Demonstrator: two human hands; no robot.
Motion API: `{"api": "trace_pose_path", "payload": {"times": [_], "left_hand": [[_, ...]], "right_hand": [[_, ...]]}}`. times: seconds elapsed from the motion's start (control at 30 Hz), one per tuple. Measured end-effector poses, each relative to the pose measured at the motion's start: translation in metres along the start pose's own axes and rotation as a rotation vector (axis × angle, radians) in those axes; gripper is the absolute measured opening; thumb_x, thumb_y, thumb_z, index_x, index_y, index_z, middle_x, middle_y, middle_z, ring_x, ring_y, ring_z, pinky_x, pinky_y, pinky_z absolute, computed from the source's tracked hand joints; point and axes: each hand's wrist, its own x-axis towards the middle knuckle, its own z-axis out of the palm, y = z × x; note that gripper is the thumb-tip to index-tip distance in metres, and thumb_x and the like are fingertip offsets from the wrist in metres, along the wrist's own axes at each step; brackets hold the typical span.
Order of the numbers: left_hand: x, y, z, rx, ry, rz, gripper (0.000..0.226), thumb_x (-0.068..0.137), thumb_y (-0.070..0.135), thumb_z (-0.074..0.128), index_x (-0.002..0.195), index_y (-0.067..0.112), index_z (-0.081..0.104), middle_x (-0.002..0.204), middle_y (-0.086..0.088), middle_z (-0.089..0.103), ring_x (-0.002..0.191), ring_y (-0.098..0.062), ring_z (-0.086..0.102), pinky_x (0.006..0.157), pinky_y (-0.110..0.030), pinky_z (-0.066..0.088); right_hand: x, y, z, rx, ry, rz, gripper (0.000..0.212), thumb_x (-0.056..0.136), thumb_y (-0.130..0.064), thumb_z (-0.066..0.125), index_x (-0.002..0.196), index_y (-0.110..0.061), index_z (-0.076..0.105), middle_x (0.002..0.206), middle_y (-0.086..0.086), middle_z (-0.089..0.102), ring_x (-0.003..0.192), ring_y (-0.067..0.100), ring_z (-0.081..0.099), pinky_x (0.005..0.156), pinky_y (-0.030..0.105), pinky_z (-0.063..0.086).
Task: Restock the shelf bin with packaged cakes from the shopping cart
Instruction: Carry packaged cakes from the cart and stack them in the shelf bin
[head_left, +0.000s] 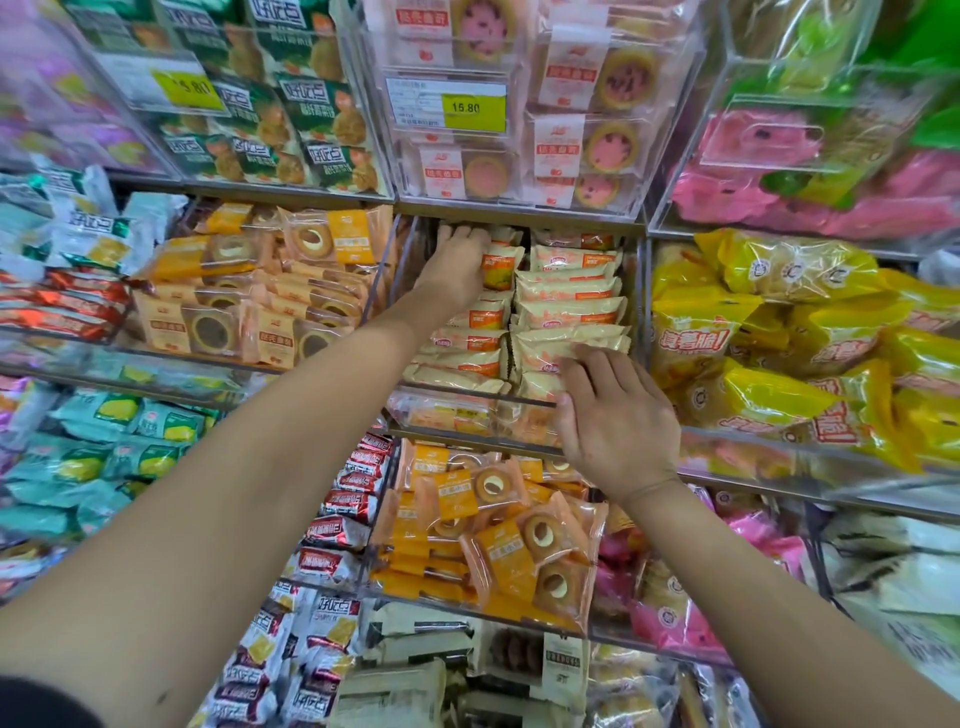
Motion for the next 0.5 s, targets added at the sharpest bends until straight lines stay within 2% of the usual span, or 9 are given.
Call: {"api": "trace_pose_path", "payload": {"times": [0.07, 0.13, 0.2, 0.27, 0.33, 0.4, 0.43, 0.5], "left_hand": [[-0.01, 0.004, -0.01, -0.064, -0.003, -0.002, 0.04, 0.088, 0.002, 0.051, 0.127, 0.005, 0.048, 0.13, -0.014, 0.046, 0.124, -0.031, 0.034, 0.105, -0.033, 0.027], [-0.031, 0.015, -0.024, -0.197, 0.016, -0.022, 0.038, 0.09, 0.006, 0.052, 0.128, 0.006, 0.049, 0.131, -0.011, 0.046, 0.122, -0.026, 0.042, 0.102, -0.029, 0.032], [-0.063, 0.032, -0.039, -0.354, 0.038, -0.085, 0.03, 0.093, 0.011, 0.049, 0.123, 0.01, 0.054, 0.129, -0.004, 0.052, 0.116, -0.019, 0.051, 0.09, -0.023, 0.04], [-0.105, 0.055, -0.054, -0.498, 0.088, -0.119, 0.027, 0.094, 0.012, 0.047, 0.119, 0.014, 0.058, 0.119, 0.003, 0.058, 0.108, -0.012, 0.055, 0.081, -0.019, 0.041], [-0.157, 0.081, -0.065, -0.661, 0.167, -0.092, 0.027, 0.094, 0.01, 0.048, 0.119, 0.015, 0.058, 0.11, 0.01, 0.06, 0.102, -0.002, 0.056, 0.084, -0.015, 0.042], [-0.213, 0.104, -0.069, -0.798, 0.228, -0.04, 0.027, 0.092, 0.008, 0.048, 0.115, 0.017, 0.06, 0.105, 0.016, 0.061, 0.097, 0.009, 0.056, 0.086, -0.01, 0.044], [-0.24, 0.114, -0.067, -0.839, 0.243, -0.036, 0.025, 0.092, 0.01, 0.048, 0.11, 0.022, 0.061, 0.102, 0.02, 0.062, 0.096, 0.011, 0.057, 0.084, -0.009, 0.045], [-0.287, 0.131, -0.055, -0.92, 0.215, -0.094, 0.024, 0.092, 0.013, 0.048, 0.1, 0.031, 0.061, 0.098, 0.02, 0.066, 0.096, 0.005, 0.06, 0.081, -0.011, 0.047]], "right_hand": [[0.0, 0.0, -0.001, 0.007, -0.024, 0.01, 0.042, 0.096, -0.028, 0.029, 0.101, -0.006, 0.065, 0.104, 0.013, 0.065, 0.094, 0.032, 0.061, 0.08, 0.039, 0.05], [0.0, 0.0, -0.004, 0.019, -0.063, 0.028, 0.039, 0.094, -0.028, 0.033, 0.101, -0.007, 0.065, 0.104, 0.013, 0.065, 0.095, 0.031, 0.061, 0.081, 0.039, 0.049], [-0.001, -0.002, -0.01, 0.049, -0.101, 0.053, 0.037, 0.093, -0.028, 0.037, 0.102, -0.006, 0.066, 0.105, 0.012, 0.065, 0.096, 0.031, 0.061, 0.082, 0.039, 0.048], [-0.002, -0.003, -0.019, 0.135, -0.108, 0.081, 0.031, 0.092, -0.025, 0.045, 0.105, -0.005, 0.065, 0.109, 0.013, 0.064, 0.102, 0.032, 0.059, 0.086, 0.039, 0.047], [-0.004, -0.004, -0.031, 0.274, -0.098, 0.095, 0.03, 0.091, -0.019, 0.052, 0.112, -0.001, 0.062, 0.119, 0.017, 0.06, 0.115, 0.034, 0.054, 0.095, 0.041, 0.044], [-0.018, -0.003, -0.048, 0.381, -0.046, 0.121, 0.033, 0.092, -0.018, 0.052, 0.117, 0.002, 0.059, 0.123, 0.019, 0.058, 0.118, 0.035, 0.051, 0.101, 0.041, 0.04], [-0.032, -0.003, -0.059, 0.426, -0.003, 0.146, 0.033, 0.092, -0.019, 0.052, 0.116, 0.002, 0.06, 0.12, 0.018, 0.059, 0.115, 0.034, 0.053, 0.098, 0.039, 0.042], [-0.072, -0.003, -0.08, 0.532, 0.082, 0.223, 0.031, 0.092, -0.021, 0.049, 0.11, 0.0, 0.062, 0.108, 0.014, 0.064, 0.101, 0.027, 0.059, 0.085, 0.032, 0.046]]}}
